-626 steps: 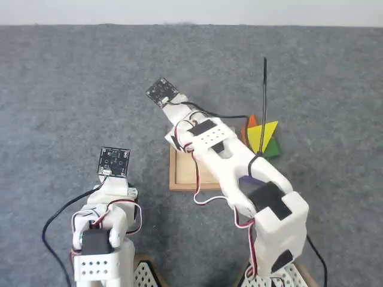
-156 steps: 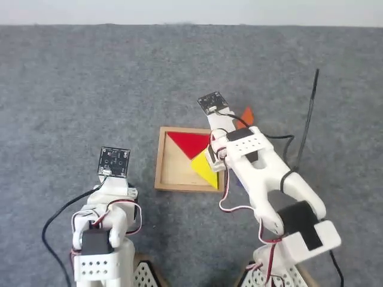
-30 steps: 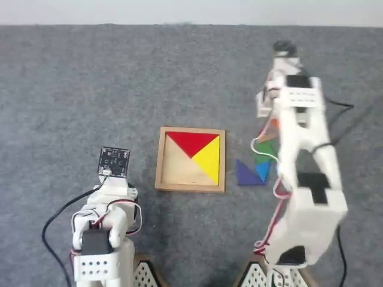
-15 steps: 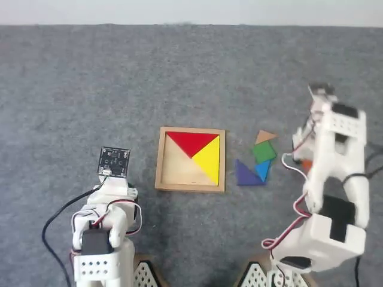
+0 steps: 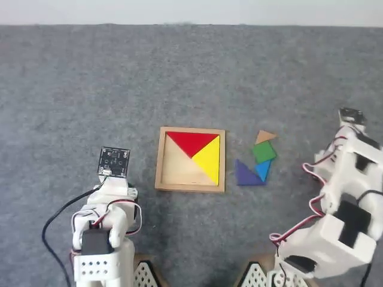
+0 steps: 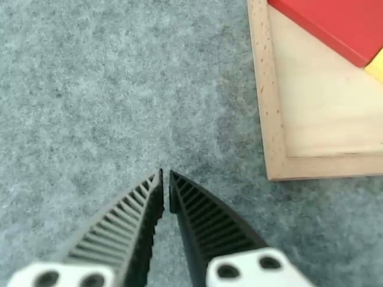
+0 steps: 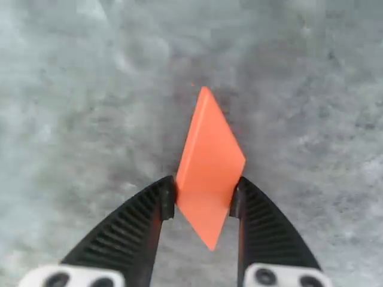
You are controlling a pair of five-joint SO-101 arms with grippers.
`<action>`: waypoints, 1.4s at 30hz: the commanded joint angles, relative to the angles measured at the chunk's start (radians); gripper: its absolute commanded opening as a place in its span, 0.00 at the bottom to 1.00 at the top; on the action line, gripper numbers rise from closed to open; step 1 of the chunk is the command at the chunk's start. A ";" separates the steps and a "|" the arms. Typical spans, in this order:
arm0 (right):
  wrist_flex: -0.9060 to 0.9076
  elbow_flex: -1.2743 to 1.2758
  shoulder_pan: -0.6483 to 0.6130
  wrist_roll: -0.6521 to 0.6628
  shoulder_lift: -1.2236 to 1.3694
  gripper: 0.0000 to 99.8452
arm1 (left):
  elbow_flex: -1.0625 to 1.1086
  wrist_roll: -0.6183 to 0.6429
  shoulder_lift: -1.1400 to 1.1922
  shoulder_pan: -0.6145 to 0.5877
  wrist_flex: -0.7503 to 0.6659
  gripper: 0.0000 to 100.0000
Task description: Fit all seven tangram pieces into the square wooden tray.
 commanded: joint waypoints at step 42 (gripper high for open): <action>-0.104 0.094 -0.143 0.249 -0.084 0.29 | -0.010 -0.002 -0.017 0.006 0.003 0.02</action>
